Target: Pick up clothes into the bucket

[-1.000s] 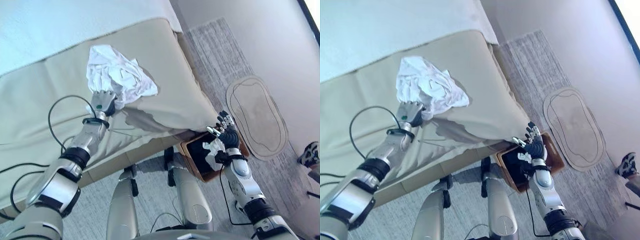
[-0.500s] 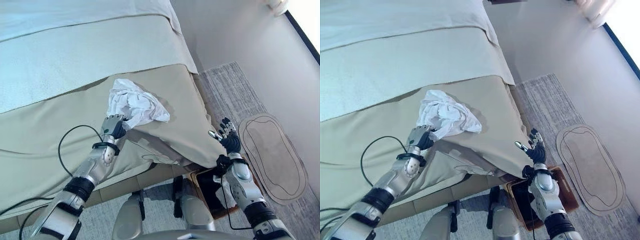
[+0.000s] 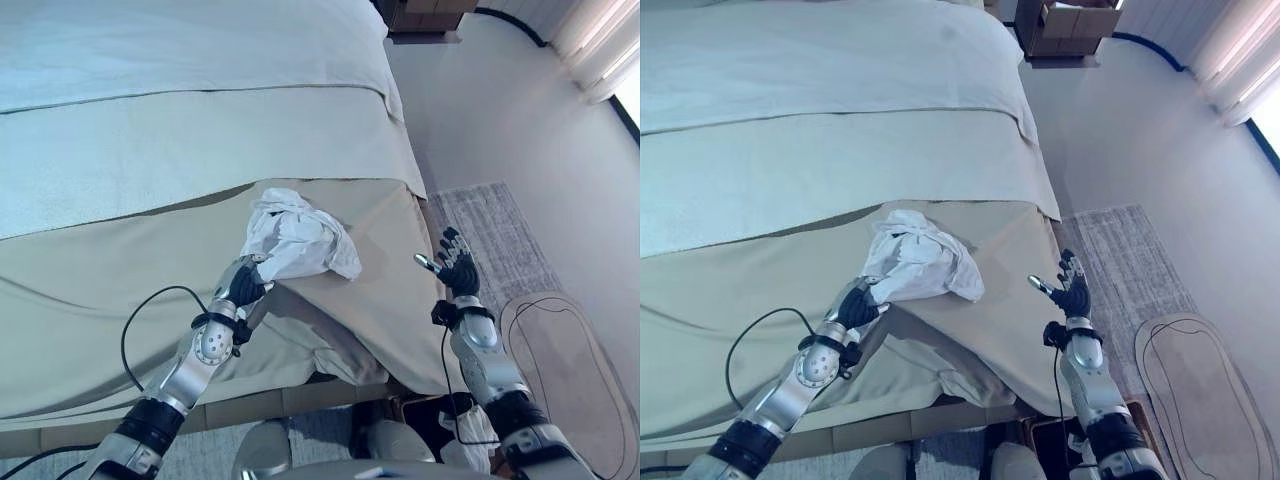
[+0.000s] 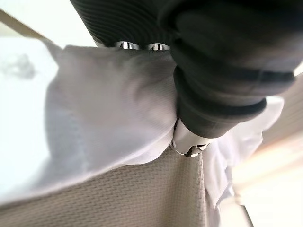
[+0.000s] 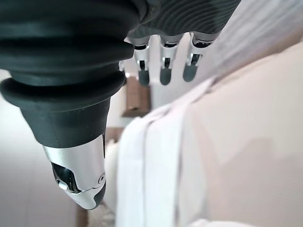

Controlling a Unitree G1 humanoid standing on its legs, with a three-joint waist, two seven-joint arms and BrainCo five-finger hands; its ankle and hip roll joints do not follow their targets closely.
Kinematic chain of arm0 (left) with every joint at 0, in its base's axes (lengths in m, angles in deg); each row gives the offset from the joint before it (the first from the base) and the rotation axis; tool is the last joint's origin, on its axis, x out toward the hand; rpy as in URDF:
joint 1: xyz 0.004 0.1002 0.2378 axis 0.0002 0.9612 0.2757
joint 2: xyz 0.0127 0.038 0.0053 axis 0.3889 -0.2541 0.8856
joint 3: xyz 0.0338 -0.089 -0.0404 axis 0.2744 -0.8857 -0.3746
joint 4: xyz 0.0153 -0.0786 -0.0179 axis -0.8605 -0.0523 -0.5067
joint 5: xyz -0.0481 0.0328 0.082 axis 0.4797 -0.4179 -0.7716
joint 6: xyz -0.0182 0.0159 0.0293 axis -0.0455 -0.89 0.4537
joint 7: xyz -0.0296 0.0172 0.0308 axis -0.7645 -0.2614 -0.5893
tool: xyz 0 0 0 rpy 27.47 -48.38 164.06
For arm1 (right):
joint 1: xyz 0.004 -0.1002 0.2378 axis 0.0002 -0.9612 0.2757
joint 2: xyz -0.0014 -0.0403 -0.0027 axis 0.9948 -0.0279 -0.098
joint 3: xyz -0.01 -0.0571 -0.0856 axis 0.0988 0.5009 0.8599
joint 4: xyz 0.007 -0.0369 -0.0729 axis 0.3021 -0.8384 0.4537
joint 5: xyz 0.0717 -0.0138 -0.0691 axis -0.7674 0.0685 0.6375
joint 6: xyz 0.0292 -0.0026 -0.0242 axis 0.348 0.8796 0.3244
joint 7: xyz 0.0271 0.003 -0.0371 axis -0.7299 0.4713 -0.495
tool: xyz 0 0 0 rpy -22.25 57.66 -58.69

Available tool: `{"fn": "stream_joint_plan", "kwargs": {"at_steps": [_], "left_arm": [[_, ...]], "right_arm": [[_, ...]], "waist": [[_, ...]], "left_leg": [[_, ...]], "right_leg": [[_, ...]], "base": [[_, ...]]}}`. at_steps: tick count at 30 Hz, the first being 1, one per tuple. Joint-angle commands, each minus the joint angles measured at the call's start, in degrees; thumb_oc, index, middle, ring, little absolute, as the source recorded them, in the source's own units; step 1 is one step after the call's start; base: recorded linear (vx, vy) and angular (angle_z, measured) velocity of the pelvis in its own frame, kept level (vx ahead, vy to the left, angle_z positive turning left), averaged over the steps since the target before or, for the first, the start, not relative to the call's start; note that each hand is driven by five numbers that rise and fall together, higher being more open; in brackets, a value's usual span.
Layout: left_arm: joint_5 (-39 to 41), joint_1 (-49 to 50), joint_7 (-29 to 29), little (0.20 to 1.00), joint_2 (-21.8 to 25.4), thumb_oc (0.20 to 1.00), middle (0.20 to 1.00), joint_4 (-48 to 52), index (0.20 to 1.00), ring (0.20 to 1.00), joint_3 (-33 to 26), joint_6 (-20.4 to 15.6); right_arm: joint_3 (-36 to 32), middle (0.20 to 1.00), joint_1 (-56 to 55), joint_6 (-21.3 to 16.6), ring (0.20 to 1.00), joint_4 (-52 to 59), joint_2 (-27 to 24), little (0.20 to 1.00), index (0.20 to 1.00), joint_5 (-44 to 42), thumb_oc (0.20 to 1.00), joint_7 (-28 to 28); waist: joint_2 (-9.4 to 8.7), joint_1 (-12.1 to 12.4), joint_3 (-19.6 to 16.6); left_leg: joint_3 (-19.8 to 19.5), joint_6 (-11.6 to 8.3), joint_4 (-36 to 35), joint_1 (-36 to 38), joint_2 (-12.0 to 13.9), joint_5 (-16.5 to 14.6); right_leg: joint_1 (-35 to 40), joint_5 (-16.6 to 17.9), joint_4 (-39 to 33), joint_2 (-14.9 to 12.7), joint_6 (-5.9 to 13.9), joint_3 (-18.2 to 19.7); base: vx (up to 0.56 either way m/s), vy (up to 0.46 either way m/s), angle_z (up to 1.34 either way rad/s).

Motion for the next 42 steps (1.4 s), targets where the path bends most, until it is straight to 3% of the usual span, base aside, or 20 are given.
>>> {"fn": "stream_joint_plan", "kwargs": {"at_steps": [1, 4, 5, 6, 7, 8, 9, 16, 29, 33, 35, 42], "left_arm": [[4.99, 5.42, -0.19, 0.200, 0.09, 0.200, 0.200, 12.49, 0.200, 0.200, 0.09, -11.30], [3.96, 6.34, 0.32, 0.200, 0.02, 0.200, 0.200, 10.57, 0.200, 0.200, 0.49, -10.85], [3.33, 6.60, 0.11, 0.263, -0.44, 0.263, 0.263, 8.39, 0.263, 0.263, 0.31, -10.23], [3.26, 6.56, 0.03, 0.410, -0.50, 0.410, 0.410, 8.25, 0.410, 0.410, 0.35, -10.30], [2.51, 6.73, -0.55, 0.693, -0.72, 0.693, 0.693, 6.80, 0.693, 0.693, 0.04, -9.93], [2.45, 6.70, -0.61, 0.915, -0.76, 0.915, 0.915, 6.71, 0.915, 0.915, 0.06, -9.97], [1.19, 6.38, -1.63, 1.000, -1.08, 1.000, 1.000, 4.58, 1.000, 1.000, -0.57, -9.17], [-2.90, 2.97, -5.28, 1.000, -2.18, 1.000, 1.000, -1.69, 1.000, 1.000, -1.23, -8.21], [-5.76, 2.85, -5.82, 1.000, -1.39, 1.000, 1.000, -2.27, 1.000, 1.000, -1.44, -8.45], [-12.50, -3.41, -8.63, 1.000, -1.14, 1.000, 1.000, -10.48, 1.000, 1.000, 2.79, -6.81], [-16.81, -10.59, -12.04, 1.000, -0.62, 1.000, 1.000, -16.07, 1.000, 1.000, 5.93, -4.74], [-21.08, -21.15, -19.08, 1.000, 1.30, 1.000, 1.000, -22.69, 1.000, 1.000, 7.23, -0.56]], "right_arm": [[0.45, 1.000, -2.29, -1.89, 1.000, -0.28, -1.03, 1.000, 1.000, 1.26, 1.000, 0.87], [0.64, 1.000, -2.43, -1.97, 1.000, -0.47, -0.92, 1.000, 1.000, 1.57, 1.000, 1.25], [0.78, 1.000, -2.50, -1.68, 1.000, -0.61, -0.64, 1.000, 1.000, 2.12, 1.000, 1.58], [0.79, 1.000, -2.52, -1.68, 1.000, -0.61, -0.64, 1.000, 1.000, 2.15, 1.000, 1.60], [0.80, 1.000, -2.65, -1.59, 1.000, -1.03, -0.60, 1.000, 1.000, 2.45, 1.000, 1.75], [0.82, 1.000, -2.65, -1.59, 1.000, -1.03, -0.61, 1.000, 1.000, 2.46, 1.000, 1.76], [0.76, 1.000, -2.59, -1.43, 1.000, -1.92, -0.59, 1.000, 1.000, 2.58, 1.000, 2.05], [0.59, 1.000, -2.26, -1.27, 1.000, -3.40, -0.41, 1.000, 1.000, 2.27, 1.000, 2.32], [0.57, 1.000, -2.88, -1.55, 1.000, -3.76, -0.09, 1.000, 1.000, 2.32, 1.000, 2.18], [1.38, 1.000, -2.83, -1.79, 1.000, -1.71, -0.70, 1.000, 1.000, 1.91, 1.000, 2.21], [2.08, 1.000, -2.30, -2.12, 1.000, 0.92, -1.83, 1.000, 1.000, 2.25, 1.000, 2.68], [1.18, 1.000, -1.13, -3.80, 1.000, 4.79, -4.55, 1.000, 1.000, 1.54, 1.000, 4.23]], "waist": [[-0.74, 1.99, -7.76], [-0.89, 2.21, -7.60], [-1.01, 2.19, -7.62], [-1.01, 2.19, -7.62], [-1.12, 2.11, -7.70], [-1.12, 2.10, -7.69], [-1.20, 2.08, -8.05], [-1.23, 1.81, -9.53], [-0.80, 1.36, -10.11], [-0.83, 0.04, -7.94], [-0.62, -1.64, -3.24], [-1.29, -4.45, 4.34]], "left_leg": [[0.01, -3.90, 7.48, -4.49, 0.72, -6.51], [-0.15, -3.90, 7.73, -4.87, 0.72, -6.48], [-0.09, -3.90, 7.76, -4.88, 0.71, -6.47], [-0.09, -3.90, 7.74, -4.85, 0.71, -6.47], [0.00, -3.89, 7.68, -4.62, 0.75, -6.51], [0.01, -3.89, 7.67, -4.59, 0.75, -6.52], [0.16, -3.89, 7.52, -4.16, 0.82, -6.63], [0.97, -3.78, 7.12, -2.21, 0.84, -7.18], [1.65, -3.65, 8.09, -0.99, 0.65, -8.13], [2.02, -3.28, 10.03, -3.45, 0.21, -8.39], [2.08, -2.56, 12.41, -7.71, -0.49, -8.32], [2.86, -2.12, 22.17, -21.84, -0.55, -8.75]], "right_leg": [[2.39, 5.85, -5.36, -2.93, 2.95, -0.54], [2.21, 5.83, -5.27, -2.82, 2.97, -0.34], [2.30, 5.76, -5.30, -2.71, 2.93, -0.19], [2.34, 5.76, -5.32, -2.71, 2.93, -0.19], [2.55, 5.80, -5.41, -2.65, 2.92, -0.20], [2.57, 5.79, -5.41, -2.65, 2.92, -0.20], [2.79, 5.79, -5.47, -2.64, 2.97, -0.18], [4.10, 5.66, -5.57, -2.71, 3.08, 0.42], [4.84, 5.40, -5.39, -2.75, 2.99, 1.32], [2.00, 5.52, -3.44, -3.26, 3.17, 2.17], [-3.04, 5.01, 1.42, -4.38, 3.19, 3.07], [-16.76, 5.24, 8.66, -6.31, 3.02, 5.11]], "base": [[0.02, -0.011, 0.25], [0.00, -0.009, 0.11], [-0.01, -0.005, -0.09], [0.01, -0.004, 0.15], [0.02, -0.002, 0.19], [0.03, 0.000, 0.06], [0.01, 0.002, -0.15], [0.01, 0.006, -0.06], [0.00, 0.005, -0.05], [-0.09, 0.030, -0.07], [-0.30, 0.095, -0.11], [-0.23, 0.071, 0.00]]}}
